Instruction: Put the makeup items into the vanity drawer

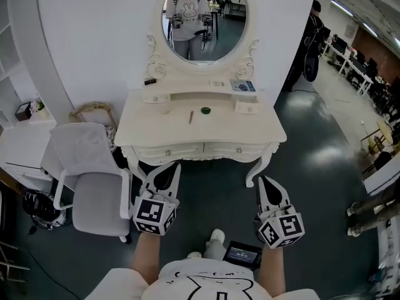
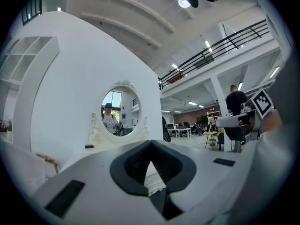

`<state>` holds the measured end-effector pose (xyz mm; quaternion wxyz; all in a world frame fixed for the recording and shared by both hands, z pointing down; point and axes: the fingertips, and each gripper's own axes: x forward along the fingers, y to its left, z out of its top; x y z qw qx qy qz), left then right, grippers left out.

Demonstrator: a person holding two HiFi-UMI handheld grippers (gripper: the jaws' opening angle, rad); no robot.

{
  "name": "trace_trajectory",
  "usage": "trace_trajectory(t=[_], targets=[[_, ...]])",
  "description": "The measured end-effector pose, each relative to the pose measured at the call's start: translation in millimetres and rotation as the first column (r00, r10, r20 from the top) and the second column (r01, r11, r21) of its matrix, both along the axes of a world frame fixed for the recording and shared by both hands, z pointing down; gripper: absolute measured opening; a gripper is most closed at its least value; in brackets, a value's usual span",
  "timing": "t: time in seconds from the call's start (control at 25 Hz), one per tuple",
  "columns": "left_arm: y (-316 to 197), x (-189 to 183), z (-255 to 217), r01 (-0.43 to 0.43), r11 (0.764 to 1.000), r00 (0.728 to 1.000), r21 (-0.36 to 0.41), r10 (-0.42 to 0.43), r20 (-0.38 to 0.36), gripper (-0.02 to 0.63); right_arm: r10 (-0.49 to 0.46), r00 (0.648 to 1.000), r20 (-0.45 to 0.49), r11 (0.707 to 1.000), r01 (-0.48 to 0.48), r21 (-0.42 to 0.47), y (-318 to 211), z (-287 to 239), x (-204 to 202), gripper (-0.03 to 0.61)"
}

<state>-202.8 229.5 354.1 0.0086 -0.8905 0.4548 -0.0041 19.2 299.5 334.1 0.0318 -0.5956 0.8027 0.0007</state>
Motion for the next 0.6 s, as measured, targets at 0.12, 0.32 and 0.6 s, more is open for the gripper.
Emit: trace_trajectory(t=[0.12, 0.32, 0.6], targets=[[-17.6, 3.9, 6.7, 0.007, 1.000, 1.000, -0.013, -0.007, 0.007, 0.026, 0.000, 1.000, 0.013, 1.000, 0.000, 0.000, -22.3, 4.9, 6.9, 0.008], [-56.8, 11.2, 14.0, 0.041, 0.999, 0.999, -0.024, -0.041, 0.013, 0.026, -0.013, 0.999, 0.039, 1.000, 0.013, 0.010, -68.9, 8.1, 21.9, 0.008], [-128.9, 34.2, 12.1, 0.094, 0.995, 0.995, -0.016, -0.093, 0.019, 0.026, -0.049, 0.997, 0.057, 0.999, 0.048, 0.015, -146.4, 9.6, 52.9, 0.008]])
